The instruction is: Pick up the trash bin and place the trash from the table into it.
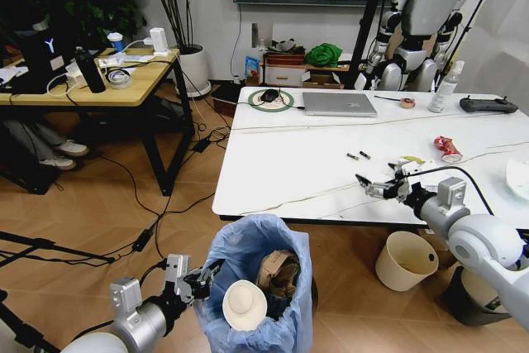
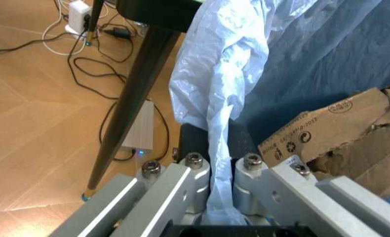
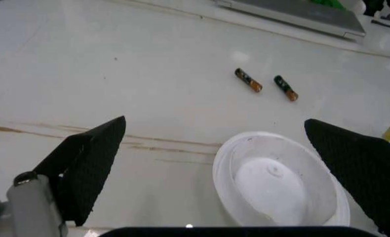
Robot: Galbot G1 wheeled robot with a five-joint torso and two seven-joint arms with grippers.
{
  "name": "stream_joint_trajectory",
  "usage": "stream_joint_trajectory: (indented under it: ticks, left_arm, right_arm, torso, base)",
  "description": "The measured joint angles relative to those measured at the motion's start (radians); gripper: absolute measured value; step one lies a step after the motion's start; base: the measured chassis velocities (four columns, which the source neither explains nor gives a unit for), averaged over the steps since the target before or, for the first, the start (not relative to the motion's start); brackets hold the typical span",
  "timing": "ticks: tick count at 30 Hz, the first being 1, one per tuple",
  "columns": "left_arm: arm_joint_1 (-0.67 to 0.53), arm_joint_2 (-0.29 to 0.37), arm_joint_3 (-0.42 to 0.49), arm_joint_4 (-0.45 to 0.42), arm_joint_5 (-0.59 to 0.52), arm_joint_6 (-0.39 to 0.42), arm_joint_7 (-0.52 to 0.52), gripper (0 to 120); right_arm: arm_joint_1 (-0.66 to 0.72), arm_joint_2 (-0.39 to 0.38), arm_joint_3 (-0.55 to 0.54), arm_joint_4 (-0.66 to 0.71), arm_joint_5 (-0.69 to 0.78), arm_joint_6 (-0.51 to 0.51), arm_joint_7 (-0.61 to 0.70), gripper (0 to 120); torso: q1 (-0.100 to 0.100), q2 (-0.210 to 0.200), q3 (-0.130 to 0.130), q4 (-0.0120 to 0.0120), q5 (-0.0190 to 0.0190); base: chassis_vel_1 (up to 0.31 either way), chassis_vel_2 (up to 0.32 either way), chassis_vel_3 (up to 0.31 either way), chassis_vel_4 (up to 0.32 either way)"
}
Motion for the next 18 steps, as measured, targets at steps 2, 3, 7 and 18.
stream_joint_trajectory:
  ticks: [2, 3, 7, 18]
  left_arm:
    - [0.002, -0.002, -0.003, -0.001, 0.001, 0.000, 0.000, 0]
    - [0.003, -0.002, -0.005, -0.001, 0.001, 0.000, 0.000, 0]
    - [0.007, -0.002, -0.008, -0.003, 0.001, 0.000, 0.001, 0]
    - [0.014, -0.013, -0.012, -0.007, 0.004, -0.001, 0.002, 0]
  right_arm:
    - [0.008, 0.000, -0.018, -0.006, -0.001, -0.001, -0.001, 100]
    - [0.011, 0.000, -0.025, -0.008, -0.001, -0.002, -0.001, 100]
    - [0.025, 0.000, -0.048, -0.016, -0.003, -0.006, -0.001, 100]
    - [0.052, -0.014, -0.085, -0.055, 0.004, -0.032, 0.006, 68]
  torso:
    - [0.000, 0.000, 0.000, -0.0001, 0.0000]
    - [0.000, 0.000, 0.000, -0.0001, 0.0000]
    - [0.000, 0.000, 0.000, 0.0000, 0.0000]
    - [0.000, 0.000, 0.000, 0.0000, 0.0000]
  base:
    - [0.000, 0.000, 0.000, 0.000]
    - [0.000, 0.000, 0.000, 0.000]
    - [0.000, 0.000, 0.000, 0.000]
    - [0.000, 0.000, 0.000, 0.000]
